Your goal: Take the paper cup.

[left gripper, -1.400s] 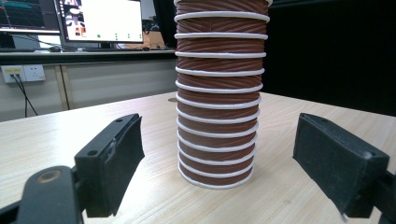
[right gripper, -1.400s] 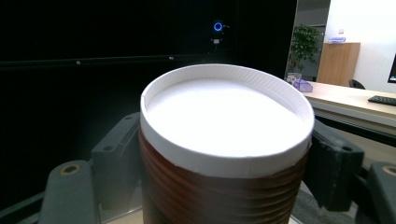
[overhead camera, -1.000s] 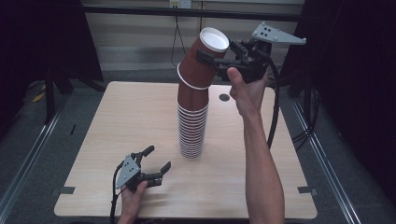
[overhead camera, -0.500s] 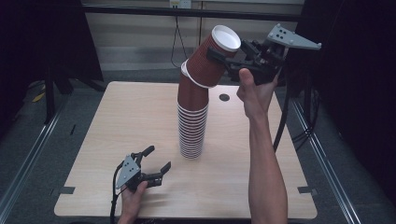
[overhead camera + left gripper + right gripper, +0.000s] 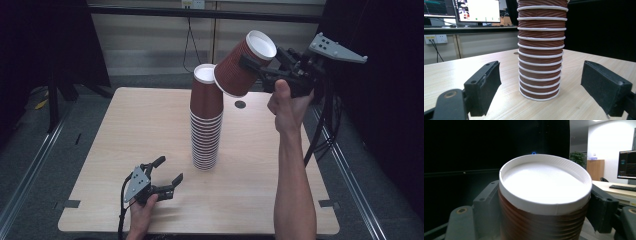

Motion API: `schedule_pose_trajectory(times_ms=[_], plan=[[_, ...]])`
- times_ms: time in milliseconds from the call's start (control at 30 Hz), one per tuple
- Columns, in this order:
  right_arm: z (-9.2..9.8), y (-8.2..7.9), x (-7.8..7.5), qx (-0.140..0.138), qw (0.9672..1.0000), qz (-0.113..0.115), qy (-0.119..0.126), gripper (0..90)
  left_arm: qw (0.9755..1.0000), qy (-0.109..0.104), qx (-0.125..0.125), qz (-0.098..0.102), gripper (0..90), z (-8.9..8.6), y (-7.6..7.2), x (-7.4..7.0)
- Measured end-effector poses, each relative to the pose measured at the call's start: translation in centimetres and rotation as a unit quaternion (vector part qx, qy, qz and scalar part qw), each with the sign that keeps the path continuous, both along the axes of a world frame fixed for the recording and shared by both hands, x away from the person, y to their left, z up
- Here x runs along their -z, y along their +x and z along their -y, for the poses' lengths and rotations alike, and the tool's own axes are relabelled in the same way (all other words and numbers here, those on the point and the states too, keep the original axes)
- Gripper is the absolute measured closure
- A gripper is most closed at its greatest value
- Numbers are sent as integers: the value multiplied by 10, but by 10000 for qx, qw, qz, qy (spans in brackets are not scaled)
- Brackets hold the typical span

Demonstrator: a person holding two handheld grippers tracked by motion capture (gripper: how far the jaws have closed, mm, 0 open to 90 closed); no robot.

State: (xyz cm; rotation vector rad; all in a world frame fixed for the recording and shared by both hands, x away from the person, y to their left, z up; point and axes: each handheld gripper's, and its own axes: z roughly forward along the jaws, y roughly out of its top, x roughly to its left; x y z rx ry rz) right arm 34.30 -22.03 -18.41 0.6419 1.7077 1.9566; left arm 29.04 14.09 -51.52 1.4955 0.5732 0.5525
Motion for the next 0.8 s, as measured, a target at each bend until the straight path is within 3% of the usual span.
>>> schedule_pose_trajectory(times_ms=[467,567,667,800], plan=[[25,-15,15,205,9998,-45,43,239,10000,-83,-15,-40,154,1,-1,0],[28,-17,21,224,9997,-89,12,239,10000,13,18,12,154,0,0,0],[30,-18,30,230,9996,-172,-9,239,9999,-98,107,-83,153,1,-1,0],[31,-19,42,243,9994,-263,-38,239,9998,83,172,-79,156,3,2,-1]])
